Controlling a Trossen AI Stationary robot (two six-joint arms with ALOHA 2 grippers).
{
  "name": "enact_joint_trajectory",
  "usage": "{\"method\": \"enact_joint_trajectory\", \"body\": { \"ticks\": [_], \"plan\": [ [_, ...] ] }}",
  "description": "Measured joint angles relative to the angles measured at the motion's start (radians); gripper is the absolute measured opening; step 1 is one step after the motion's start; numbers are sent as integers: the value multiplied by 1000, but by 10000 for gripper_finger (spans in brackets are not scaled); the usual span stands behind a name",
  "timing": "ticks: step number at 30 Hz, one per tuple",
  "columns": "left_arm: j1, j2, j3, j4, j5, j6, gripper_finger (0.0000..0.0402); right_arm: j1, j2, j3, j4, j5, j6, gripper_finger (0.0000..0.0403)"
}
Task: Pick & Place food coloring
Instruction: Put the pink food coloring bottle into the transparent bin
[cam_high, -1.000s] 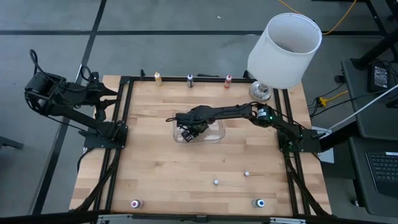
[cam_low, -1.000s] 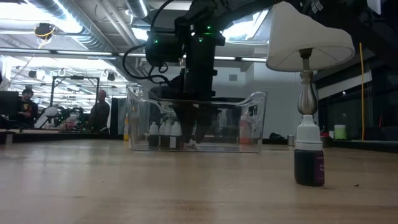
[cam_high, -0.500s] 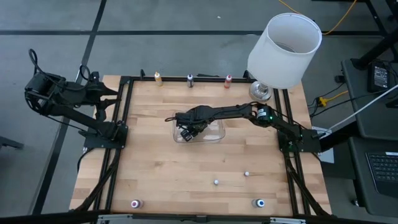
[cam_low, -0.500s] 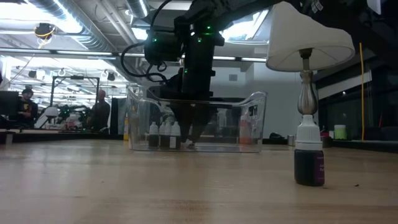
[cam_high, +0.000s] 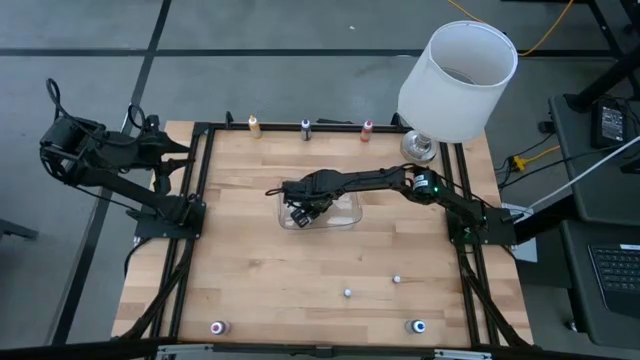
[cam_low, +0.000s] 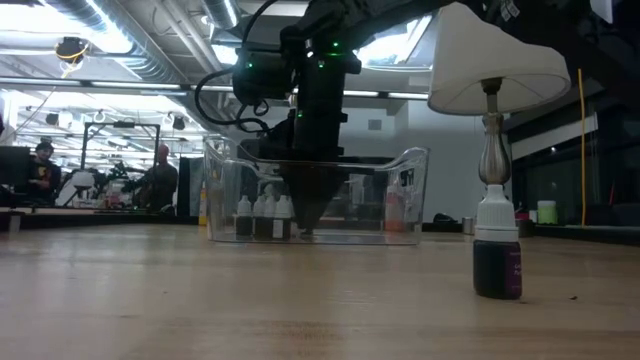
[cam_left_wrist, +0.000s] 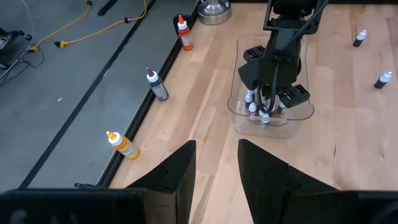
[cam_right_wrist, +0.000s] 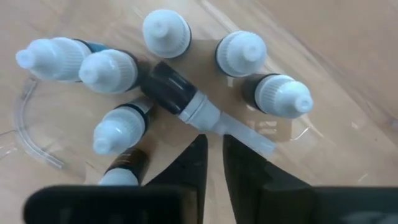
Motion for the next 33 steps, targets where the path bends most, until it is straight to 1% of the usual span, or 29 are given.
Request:
{"method": "enact_joint_trajectory", "body": {
  "ticks": [4, 8, 17, 24, 29, 33],
  "plan": [
    [0, 0, 0, 0, 0, -8, 116, 0, 0, 0, -9, 0, 2, 38],
    [0, 0, 0, 0, 0, -8, 116, 1, 0, 0, -21, -7, 3, 35],
    [0, 0, 0, 0, -1, -7, 116, 20, -3, 1, -51, -17, -9, 58],
    [0, 0, 0, 0, -3, 0, 116, 21, -3, 60, -48, -2, -1, 73],
    [0, 0, 0, 0, -3, 0, 116, -3, -4, 124, -58, -1, 19, 74],
    [0, 0, 0, 0, -3, 0, 116, -15, -4, 137, -57, 3, -4, 74]
  ]
}}
